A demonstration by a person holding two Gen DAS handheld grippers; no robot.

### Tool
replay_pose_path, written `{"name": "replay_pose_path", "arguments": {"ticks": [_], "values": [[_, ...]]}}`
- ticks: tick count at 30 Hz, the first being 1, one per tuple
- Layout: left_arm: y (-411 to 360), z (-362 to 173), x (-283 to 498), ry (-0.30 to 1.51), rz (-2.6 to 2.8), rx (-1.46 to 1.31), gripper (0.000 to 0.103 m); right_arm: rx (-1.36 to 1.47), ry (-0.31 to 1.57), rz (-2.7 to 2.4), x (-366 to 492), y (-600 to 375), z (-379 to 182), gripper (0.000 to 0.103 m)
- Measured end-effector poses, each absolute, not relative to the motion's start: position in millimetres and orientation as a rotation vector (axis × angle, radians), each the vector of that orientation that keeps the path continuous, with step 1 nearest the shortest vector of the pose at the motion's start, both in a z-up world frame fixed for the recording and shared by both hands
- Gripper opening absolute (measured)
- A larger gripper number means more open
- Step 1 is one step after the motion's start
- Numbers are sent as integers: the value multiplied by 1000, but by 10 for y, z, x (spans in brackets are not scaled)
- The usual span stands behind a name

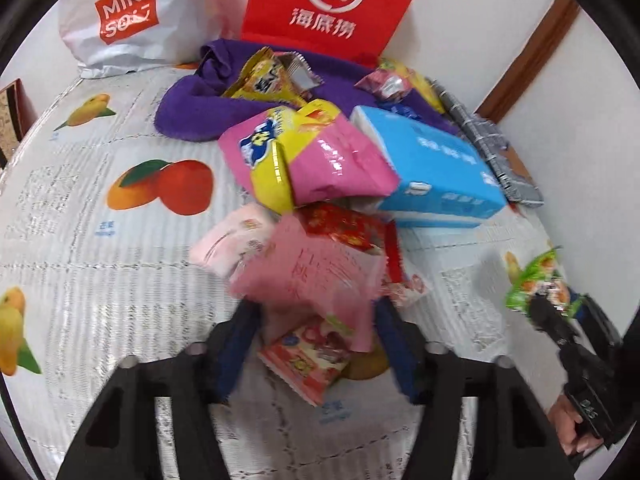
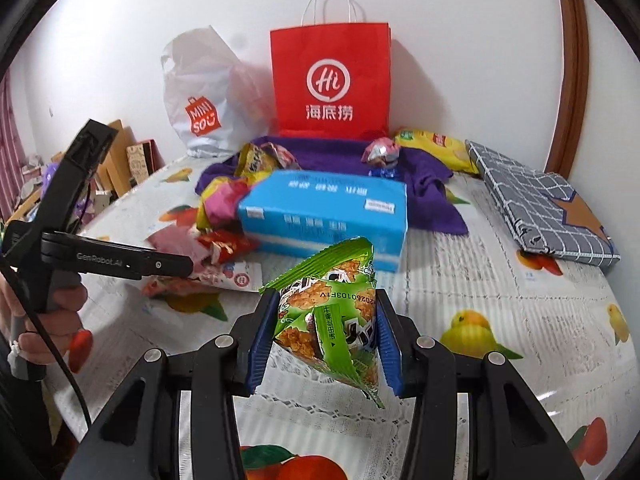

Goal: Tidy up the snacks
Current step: 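Grasp the pink white-peach packet with the left tool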

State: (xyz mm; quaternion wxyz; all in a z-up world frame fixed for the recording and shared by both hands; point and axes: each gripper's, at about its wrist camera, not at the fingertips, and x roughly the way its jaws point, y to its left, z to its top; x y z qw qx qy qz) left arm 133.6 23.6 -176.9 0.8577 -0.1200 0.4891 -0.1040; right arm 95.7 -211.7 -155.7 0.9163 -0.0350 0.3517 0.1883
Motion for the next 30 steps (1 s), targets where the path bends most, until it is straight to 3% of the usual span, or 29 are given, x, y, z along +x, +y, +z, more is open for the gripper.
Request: {"name": "replay_pose_path", "arguments": {"ticks": [1,2,9,11,12,20,23,25,30], "values": [[245,-1742,1305,1007,-231,-256,33,-72,723,385,962,-2125,-1571,46],[251,-1719,1286,997,-235,-253,32,-73,722,381,965,-2134,-1580,46],[330,-1660,1295,975,-200,-209,32,-47,725,367,1082,-2162,-1619,46],[364,-1632,1320,971,-193,-209,48,-37,730,370,1104,-2164,-1632,46],[393,-1619,1357,974,-190,-226,64,-33,733,374,1117,-2158,-1642,46],[329,-1604,1630,1002,-180,-302,65,-23,755,383,1175,-2126,-1716,46],[332,-1668,1690,1011,-144,-322,62,-7,755,377,1196,-2168,-1716,46],[338,-1672,1683,1004,-146,-321,42,-11,753,367,1204,-2181,-1712,46],[366,-1629,1577,991,-197,-313,39,-29,745,350,1237,-2203,-1708,46]]}}
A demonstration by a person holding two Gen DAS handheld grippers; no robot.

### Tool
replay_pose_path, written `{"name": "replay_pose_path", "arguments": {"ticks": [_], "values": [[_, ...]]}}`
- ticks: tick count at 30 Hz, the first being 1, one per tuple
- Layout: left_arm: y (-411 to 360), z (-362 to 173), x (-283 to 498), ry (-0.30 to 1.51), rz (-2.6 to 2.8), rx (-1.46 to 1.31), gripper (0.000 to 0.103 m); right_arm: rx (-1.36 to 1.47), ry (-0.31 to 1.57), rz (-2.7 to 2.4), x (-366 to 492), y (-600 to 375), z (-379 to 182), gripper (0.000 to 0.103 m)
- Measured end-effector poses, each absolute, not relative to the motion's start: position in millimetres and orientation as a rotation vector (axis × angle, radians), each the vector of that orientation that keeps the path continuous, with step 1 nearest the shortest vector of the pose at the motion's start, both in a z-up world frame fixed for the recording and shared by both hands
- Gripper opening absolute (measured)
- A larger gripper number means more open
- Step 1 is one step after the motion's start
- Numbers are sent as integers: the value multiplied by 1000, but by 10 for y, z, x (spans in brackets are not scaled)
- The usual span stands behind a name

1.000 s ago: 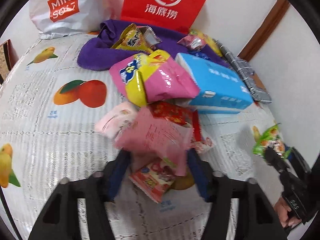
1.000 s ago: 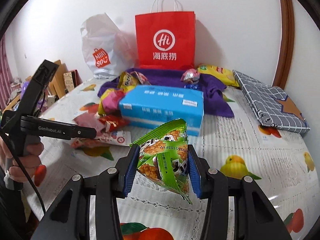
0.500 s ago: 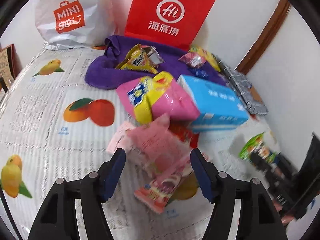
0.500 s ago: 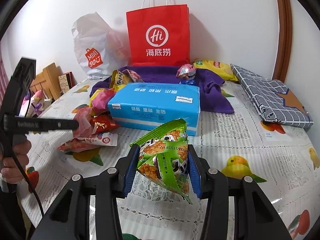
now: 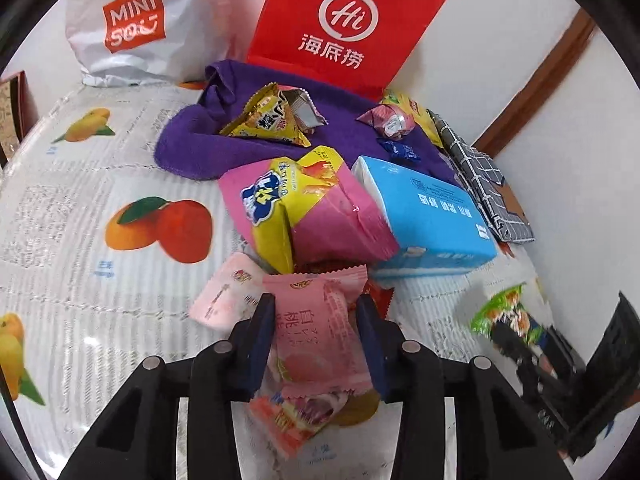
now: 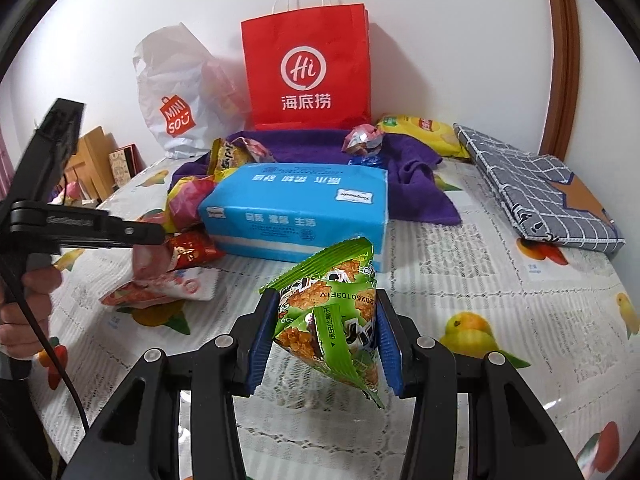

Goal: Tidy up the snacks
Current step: 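Grasp the pink white-peach packet with the left tool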

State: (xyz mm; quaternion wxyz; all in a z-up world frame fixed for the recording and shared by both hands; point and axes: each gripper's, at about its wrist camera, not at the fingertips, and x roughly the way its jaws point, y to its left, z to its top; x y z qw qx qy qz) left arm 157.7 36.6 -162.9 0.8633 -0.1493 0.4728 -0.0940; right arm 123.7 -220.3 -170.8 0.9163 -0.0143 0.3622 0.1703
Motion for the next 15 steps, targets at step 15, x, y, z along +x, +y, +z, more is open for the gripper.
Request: {"name": "replay_pose_path", "arguments": {"ticks": [15], "values": [[148,-1628,1405,933,-154,-93,37,-32,785,353,1350,-2151,-1763,46]]}}
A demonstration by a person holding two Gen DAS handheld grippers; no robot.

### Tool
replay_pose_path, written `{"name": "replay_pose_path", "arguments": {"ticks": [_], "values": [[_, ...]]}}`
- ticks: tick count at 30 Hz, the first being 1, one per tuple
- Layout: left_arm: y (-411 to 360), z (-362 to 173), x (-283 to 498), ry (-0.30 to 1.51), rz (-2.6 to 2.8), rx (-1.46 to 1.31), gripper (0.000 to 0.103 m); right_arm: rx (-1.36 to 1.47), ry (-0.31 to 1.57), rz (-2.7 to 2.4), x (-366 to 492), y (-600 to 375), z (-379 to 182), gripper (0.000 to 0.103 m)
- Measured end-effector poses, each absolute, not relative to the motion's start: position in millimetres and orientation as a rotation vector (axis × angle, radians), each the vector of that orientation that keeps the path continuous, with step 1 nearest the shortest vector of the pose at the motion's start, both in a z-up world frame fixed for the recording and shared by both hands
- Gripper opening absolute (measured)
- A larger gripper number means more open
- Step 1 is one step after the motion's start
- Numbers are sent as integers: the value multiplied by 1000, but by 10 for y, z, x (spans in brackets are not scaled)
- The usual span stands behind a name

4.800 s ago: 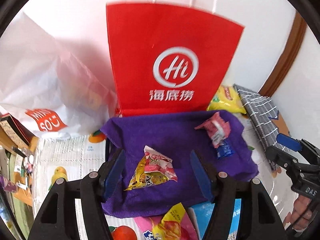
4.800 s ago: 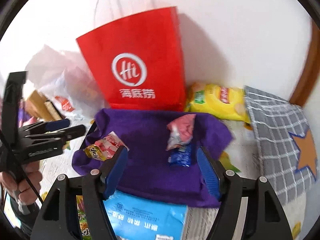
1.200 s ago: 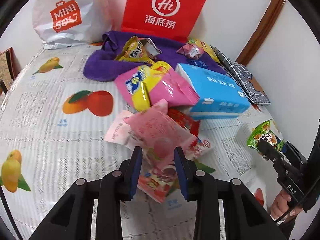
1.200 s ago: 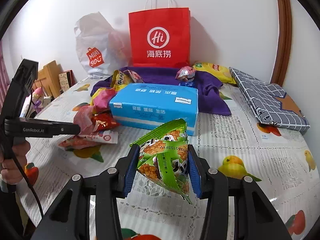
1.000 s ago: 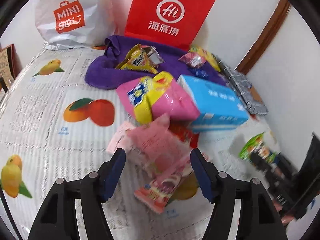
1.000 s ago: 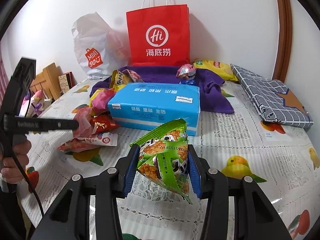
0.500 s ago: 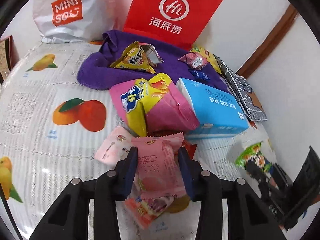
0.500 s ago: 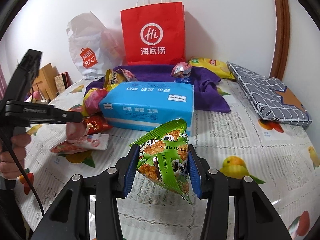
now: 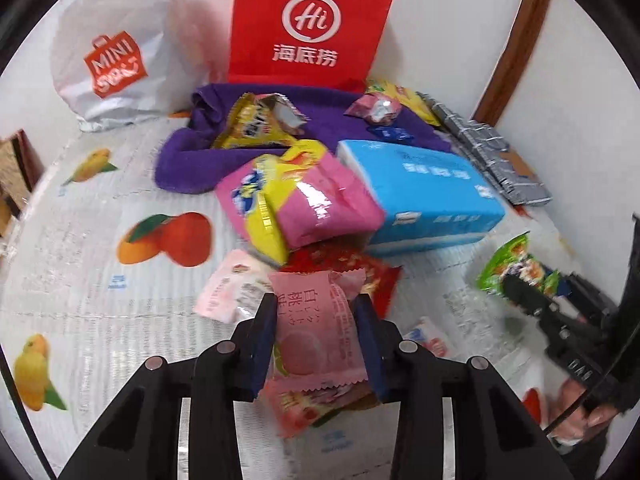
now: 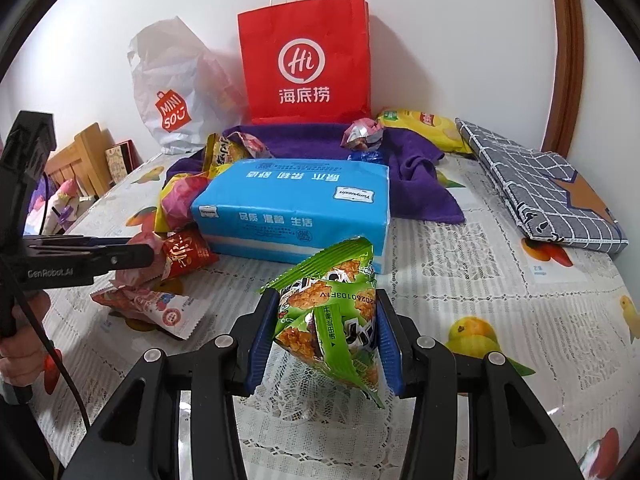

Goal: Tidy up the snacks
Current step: 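Grasp the pink white-peach packet with the left tool, then carry the green packet and the pink peach packet toward the purple towel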

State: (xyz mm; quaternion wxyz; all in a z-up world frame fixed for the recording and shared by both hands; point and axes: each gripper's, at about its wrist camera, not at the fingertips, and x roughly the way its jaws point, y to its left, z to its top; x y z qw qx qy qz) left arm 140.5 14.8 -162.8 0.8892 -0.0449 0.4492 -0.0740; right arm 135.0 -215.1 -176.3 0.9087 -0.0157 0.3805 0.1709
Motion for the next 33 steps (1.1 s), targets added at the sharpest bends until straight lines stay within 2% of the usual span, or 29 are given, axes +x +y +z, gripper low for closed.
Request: {"name": "replay_pose_path", "arguments": {"ticks": [7,15,33], "values": [[156,-1696,1272,846,-121,-48,39,-31,831,361,1418,-2128,-1826,46],[207,-1700,1292,849,-123,-86,39,27,891,351,1517,-2195,-1916,46],[183,-1708,1294,854,-118,-70,40,86,896,403,1516,-2245,-1924,47]]}}
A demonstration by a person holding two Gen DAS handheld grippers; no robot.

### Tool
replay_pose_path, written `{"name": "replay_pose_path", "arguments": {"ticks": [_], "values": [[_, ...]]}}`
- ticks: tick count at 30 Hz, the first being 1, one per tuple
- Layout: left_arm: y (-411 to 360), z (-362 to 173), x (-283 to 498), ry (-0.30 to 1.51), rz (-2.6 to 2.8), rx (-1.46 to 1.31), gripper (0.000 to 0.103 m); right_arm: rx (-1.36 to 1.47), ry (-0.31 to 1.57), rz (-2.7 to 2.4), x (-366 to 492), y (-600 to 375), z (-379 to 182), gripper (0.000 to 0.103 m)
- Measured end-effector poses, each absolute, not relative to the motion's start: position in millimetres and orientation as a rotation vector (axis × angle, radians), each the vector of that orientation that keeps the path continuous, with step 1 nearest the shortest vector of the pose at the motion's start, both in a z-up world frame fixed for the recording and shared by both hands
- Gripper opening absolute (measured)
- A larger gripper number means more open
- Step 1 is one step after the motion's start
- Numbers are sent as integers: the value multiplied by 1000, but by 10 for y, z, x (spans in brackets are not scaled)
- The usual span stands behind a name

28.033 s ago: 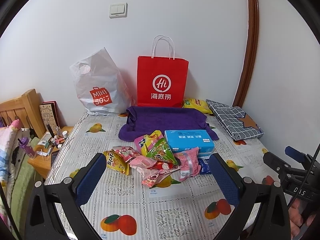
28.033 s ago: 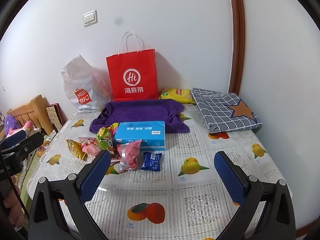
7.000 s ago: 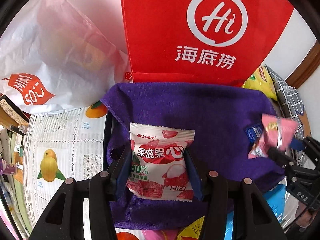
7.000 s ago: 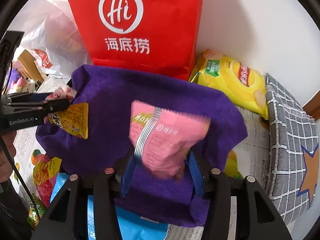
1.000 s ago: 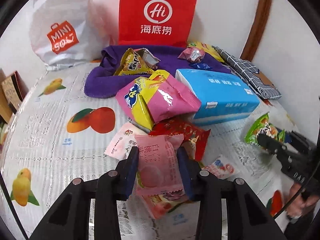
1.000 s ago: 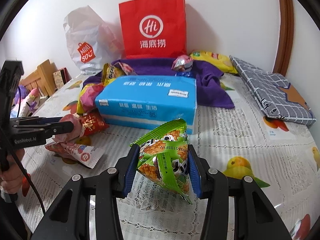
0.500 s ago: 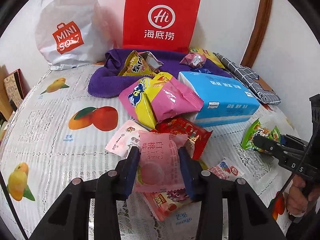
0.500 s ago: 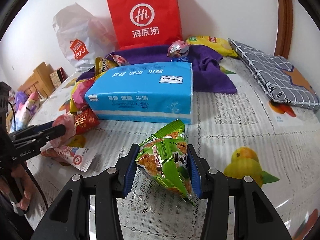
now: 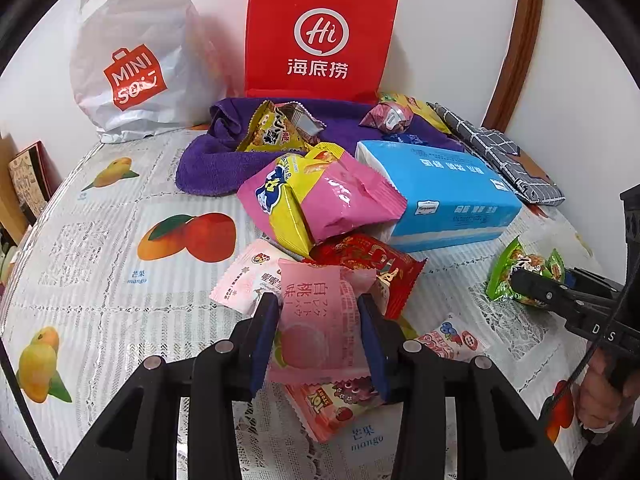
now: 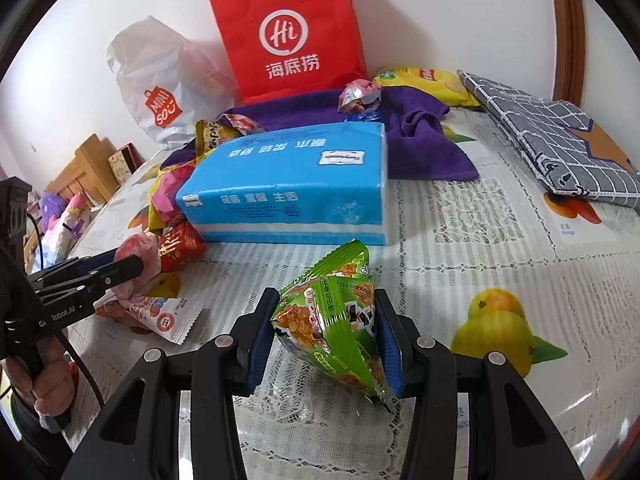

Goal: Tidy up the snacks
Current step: 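Carry the green packet and the pink peach packet toward the purple towel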

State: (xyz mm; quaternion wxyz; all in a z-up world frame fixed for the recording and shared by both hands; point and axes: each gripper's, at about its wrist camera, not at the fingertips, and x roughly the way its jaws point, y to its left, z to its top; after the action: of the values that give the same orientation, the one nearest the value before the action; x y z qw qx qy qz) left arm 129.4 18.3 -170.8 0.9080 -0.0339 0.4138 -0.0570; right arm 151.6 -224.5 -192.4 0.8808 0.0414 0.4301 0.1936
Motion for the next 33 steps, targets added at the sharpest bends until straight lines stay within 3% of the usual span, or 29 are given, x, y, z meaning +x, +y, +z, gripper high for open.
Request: {"name": "replay_pose_path", "arguments": {"ticks": [18,33], "values": [[269,-1632,1217,850,-146,-121,38,111,799,398,1390,-2332,-1774,46],[278,-947,1130,806,-160,-113,38,37,657,413,1309,-2193,-905,46]]}}
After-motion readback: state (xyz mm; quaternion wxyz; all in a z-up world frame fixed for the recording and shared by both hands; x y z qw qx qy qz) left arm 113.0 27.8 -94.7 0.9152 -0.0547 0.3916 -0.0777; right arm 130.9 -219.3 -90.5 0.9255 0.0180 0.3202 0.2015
